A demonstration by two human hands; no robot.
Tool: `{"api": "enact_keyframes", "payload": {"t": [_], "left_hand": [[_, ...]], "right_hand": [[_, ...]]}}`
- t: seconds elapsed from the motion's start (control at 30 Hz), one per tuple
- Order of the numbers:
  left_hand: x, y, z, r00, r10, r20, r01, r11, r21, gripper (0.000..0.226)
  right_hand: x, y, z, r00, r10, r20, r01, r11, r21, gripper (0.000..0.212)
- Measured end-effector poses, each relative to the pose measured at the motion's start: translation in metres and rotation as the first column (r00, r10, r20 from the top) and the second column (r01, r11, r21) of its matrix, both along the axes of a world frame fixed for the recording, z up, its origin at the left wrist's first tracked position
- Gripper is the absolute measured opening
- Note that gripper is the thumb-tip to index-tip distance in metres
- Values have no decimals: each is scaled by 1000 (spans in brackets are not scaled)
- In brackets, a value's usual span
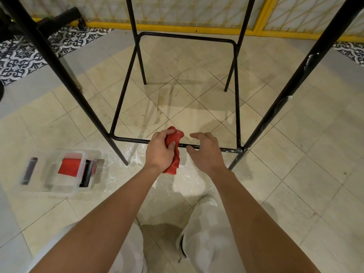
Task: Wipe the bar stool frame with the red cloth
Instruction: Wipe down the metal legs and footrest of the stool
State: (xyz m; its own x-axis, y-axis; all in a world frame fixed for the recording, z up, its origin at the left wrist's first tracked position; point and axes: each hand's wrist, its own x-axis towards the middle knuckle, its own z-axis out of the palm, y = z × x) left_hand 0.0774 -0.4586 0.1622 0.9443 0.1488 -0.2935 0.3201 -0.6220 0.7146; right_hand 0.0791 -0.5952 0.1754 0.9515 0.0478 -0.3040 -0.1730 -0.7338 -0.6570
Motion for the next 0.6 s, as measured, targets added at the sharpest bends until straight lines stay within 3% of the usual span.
{"api": "enact_keyframes", "payload": {"t": [0.07,0.17,0.37,0.5,0.6], "left_hand": [[3,2,4,999,43,-25,-45,995,-92,48],[6,5,8,997,-22,-77,6,979,-204,55],[7,34,5,971,-19,-239,-85,904,-420,65],[0,47,3,988,-18,-151,-23,965,-262,60],[0,51,3,993,15,-116,-39,977,-208,54]], "right_hand": [[0,6,0,998,-3,58,3,1000,4,42],[1,23,0,993,42,114,-43,999,14,45],[-3,50,-9,974,225,9,-224,973,-50,50],[-4,57,-11,960,280,1,-279,957,-81,58],[-8,66,-17,946,323,38,-309,928,-209,67]]}}
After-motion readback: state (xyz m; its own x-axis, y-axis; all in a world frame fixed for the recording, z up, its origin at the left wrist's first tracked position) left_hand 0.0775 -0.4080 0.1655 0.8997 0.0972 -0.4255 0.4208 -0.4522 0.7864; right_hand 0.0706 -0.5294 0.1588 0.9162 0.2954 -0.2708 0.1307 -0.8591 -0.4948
